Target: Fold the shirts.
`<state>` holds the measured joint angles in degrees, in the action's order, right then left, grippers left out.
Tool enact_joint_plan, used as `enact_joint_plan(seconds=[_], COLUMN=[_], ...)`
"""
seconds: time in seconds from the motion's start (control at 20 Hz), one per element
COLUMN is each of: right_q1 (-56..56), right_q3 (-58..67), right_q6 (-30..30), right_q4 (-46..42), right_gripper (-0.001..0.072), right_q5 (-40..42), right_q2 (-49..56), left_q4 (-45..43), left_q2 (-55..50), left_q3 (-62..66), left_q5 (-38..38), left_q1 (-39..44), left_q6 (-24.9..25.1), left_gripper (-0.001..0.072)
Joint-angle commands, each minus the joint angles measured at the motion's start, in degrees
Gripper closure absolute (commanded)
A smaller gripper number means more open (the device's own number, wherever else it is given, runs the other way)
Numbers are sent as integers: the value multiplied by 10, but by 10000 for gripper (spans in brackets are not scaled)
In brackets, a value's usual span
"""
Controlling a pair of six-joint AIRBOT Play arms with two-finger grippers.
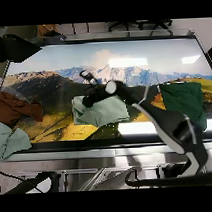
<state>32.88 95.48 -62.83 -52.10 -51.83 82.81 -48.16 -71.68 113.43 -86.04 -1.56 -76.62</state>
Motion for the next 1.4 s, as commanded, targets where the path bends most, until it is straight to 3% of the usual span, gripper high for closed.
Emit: enact_joint_plan(seconds=[0.0, 0.15, 0.2, 0.25, 0.55, 0.85, 1.0, 1.05, 1.15, 1.35], right_q1=[-124, -230, -256, -276, -296, -238, -220, -218, -220, -262], right_q3=[-1, -16, -36, -59, -139, -139, -139, -139, -136, -75], right_q6=[-24, -70, -76, -78, -52, -35, 1, 12, 45, 57], right_q4=[-25, -49, -48, -45, 74, 95, 157, 180, 230, 306], right_gripper=[339, 318, 204, 150, 150, 150, 153, 225, 703, 699], right_q5=[-122, -203, -207, -203, -205, -187, -185, -185, -199, -260], right_q2=[-87, -94, -90, -83, 13, 84, 90, 90, 89, 46], left_q4=[2, 2, 2, 2, 2, 2, 2, 2, 2, 2], left_q2=[0, 0, 0, 0, 0, 0, 0, 0, 0, 0], left_q3=[0, 0, 0, 0, 0, 0, 0, 0, 0, 0], left_q5=[-6, -11, -12, -14, -19, -38, -38, -38, -38, -38], left_q1=[-1, -1, -1, -1, -1, -1, -1, -1, -1, -1], left_q6=[1, 1, 1, 1, 0, 1, 1, 1, 1, 1], left_gripper=[693, 693, 693, 693, 693, 693, 693, 693, 693, 693])
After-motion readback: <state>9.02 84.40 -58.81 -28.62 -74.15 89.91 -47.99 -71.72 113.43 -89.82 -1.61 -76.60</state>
